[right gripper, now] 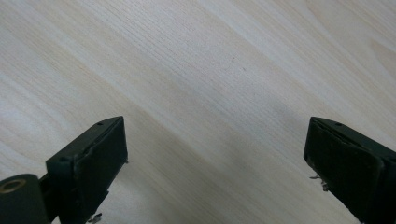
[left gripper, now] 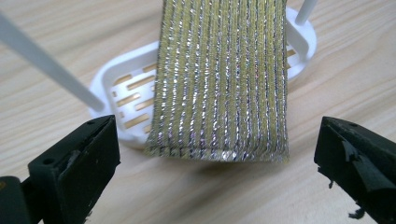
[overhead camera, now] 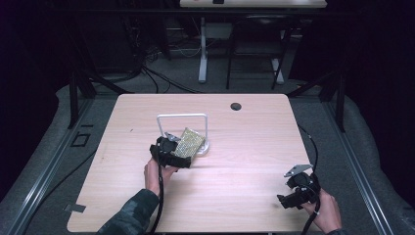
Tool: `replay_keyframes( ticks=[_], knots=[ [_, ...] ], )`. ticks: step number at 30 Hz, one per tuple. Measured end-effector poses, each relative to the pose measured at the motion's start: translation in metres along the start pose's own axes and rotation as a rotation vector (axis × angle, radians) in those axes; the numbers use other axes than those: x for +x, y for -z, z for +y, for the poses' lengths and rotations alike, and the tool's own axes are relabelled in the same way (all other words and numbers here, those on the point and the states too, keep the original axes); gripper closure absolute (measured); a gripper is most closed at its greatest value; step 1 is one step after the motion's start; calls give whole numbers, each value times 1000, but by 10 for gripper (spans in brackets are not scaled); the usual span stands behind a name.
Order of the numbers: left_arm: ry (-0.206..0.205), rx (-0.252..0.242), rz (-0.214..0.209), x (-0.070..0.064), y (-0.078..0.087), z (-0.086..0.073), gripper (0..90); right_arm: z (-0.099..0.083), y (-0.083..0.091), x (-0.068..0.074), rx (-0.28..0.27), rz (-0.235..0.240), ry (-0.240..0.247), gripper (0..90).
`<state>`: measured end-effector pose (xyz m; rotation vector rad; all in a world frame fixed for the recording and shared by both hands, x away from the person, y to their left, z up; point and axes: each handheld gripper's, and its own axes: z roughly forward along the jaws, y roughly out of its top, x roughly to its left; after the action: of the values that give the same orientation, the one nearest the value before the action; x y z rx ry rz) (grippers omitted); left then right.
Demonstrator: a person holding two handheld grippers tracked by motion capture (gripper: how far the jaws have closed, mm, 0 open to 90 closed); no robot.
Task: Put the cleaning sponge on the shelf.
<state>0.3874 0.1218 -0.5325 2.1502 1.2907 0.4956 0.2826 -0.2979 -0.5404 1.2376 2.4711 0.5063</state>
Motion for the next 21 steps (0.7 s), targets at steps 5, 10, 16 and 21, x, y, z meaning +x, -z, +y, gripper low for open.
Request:
replay_keyframes(
  ticks=[5,10,16,21],
  knots=[
    [3,-21,-11,4,16,-2,0,0,1,1,-1,0,-1,54],
    [-16,-32,-19,2,27,-7,0,0,1,1,-1,0,-3,54],
    [-52,-49,-31,-3,41,-14,0,0,1,1,1,-8,0,54],
    [-76,-60,-41,-5,55,-22,0,0,2,0,-4,-16,-1,54]
  ],
)
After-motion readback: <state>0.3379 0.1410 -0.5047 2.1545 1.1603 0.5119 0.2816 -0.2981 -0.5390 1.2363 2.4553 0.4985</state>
